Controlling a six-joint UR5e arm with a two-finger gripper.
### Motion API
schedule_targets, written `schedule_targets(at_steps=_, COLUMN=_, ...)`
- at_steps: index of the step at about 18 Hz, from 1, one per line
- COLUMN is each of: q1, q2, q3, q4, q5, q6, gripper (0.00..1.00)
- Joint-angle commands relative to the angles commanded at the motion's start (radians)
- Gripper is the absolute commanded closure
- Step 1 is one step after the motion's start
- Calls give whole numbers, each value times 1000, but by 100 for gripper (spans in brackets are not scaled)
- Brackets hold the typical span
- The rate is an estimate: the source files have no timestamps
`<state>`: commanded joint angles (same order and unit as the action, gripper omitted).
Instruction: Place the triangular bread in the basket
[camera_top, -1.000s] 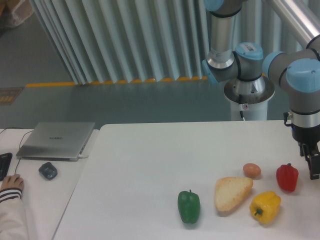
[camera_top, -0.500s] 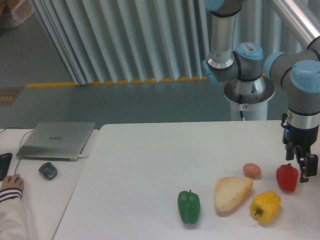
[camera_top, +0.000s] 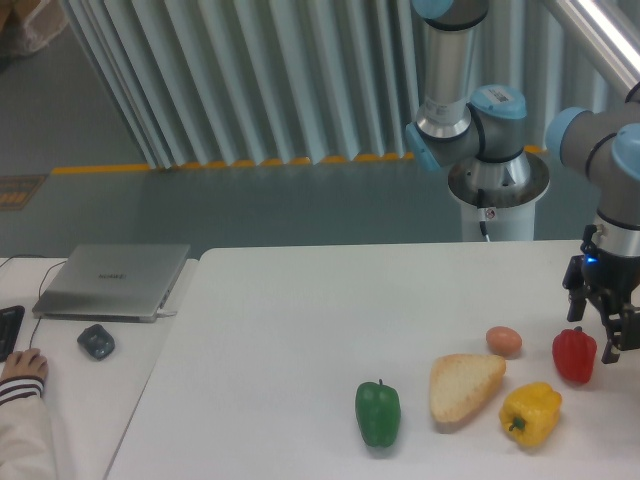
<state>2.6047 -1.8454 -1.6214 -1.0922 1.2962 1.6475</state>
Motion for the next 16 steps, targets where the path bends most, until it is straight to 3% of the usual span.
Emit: schedule_targets(at_steps=16, q1=3, q2=-2, q3=3, q4=0, q5=-3, q6=-17, gripper=0)
